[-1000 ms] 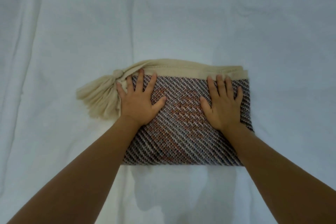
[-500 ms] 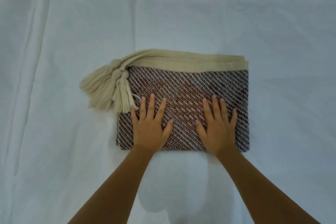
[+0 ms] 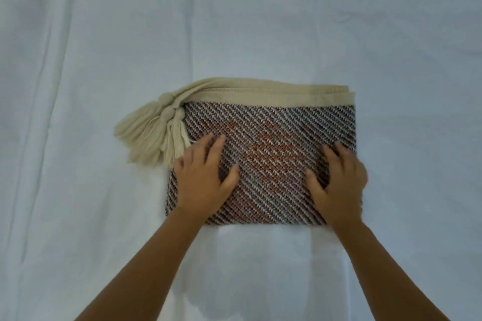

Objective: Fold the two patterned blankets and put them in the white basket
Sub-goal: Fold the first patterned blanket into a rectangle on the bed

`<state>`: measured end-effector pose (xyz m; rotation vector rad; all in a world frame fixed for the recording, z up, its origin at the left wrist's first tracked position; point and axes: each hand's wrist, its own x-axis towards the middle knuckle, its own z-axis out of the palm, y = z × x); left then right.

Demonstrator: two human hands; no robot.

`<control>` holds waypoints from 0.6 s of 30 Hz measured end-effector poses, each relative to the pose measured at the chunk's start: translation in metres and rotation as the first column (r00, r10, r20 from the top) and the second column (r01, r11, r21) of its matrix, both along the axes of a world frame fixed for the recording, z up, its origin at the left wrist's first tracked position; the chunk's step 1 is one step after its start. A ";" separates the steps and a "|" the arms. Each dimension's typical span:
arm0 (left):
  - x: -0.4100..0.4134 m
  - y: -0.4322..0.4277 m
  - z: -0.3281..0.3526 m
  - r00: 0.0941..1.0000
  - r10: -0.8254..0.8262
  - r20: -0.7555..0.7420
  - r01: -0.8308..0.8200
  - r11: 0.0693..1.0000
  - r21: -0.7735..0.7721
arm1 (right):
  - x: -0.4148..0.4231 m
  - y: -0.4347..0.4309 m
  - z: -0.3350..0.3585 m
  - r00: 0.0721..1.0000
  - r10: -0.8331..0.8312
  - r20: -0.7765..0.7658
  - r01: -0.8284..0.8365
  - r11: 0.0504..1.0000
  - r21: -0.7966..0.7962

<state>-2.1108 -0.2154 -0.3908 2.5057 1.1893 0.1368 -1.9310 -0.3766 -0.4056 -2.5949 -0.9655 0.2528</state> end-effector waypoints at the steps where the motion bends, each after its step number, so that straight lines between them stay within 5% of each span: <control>1: -0.002 0.016 0.007 0.997 0.037 0.074 -0.043 0.996 0.073 | 0.007 -0.007 0.004 0.987 -0.155 -0.032 0.157 0.985 0.068; 3: -0.003 0.055 0.018 0.991 0.106 0.083 -0.116 0.986 0.123 | 0.018 -0.015 0.011 0.879 -0.386 -0.280 0.419 0.906 0.065; 6: 0.000 0.102 0.018 0.967 0.186 -0.172 -0.197 0.979 -0.051 | 0.029 -0.019 0.015 0.719 -0.403 -0.567 0.467 0.883 -0.035; 8: -0.004 0.111 0.014 0.935 0.224 -0.274 -0.274 0.949 -0.158 | 0.030 -0.019 0.020 0.684 -0.380 -0.623 0.435 0.898 -0.069; 12: -0.003 0.103 0.013 0.912 0.379 -0.157 -0.409 0.866 -0.287 | 0.029 -0.014 0.026 0.600 -0.412 -0.686 0.482 0.870 -0.101; 14: -0.002 0.102 0.014 0.863 0.484 -0.143 -0.483 0.711 -0.511 | 0.027 -0.010 0.029 0.583 -0.424 -0.693 0.498 0.860 -0.107; 16: -0.003 0.102 0.015 0.804 0.574 -0.158 -0.477 0.462 -0.748 | 0.025 -0.006 0.031 0.584 -0.431 -0.689 0.506 0.856 -0.106; 18: -0.003 0.097 0.016 0.826 0.526 -0.204 -0.456 0.410 -0.790 | 0.023 -0.003 0.031 0.577 -0.432 -0.694 0.517 0.850 -0.100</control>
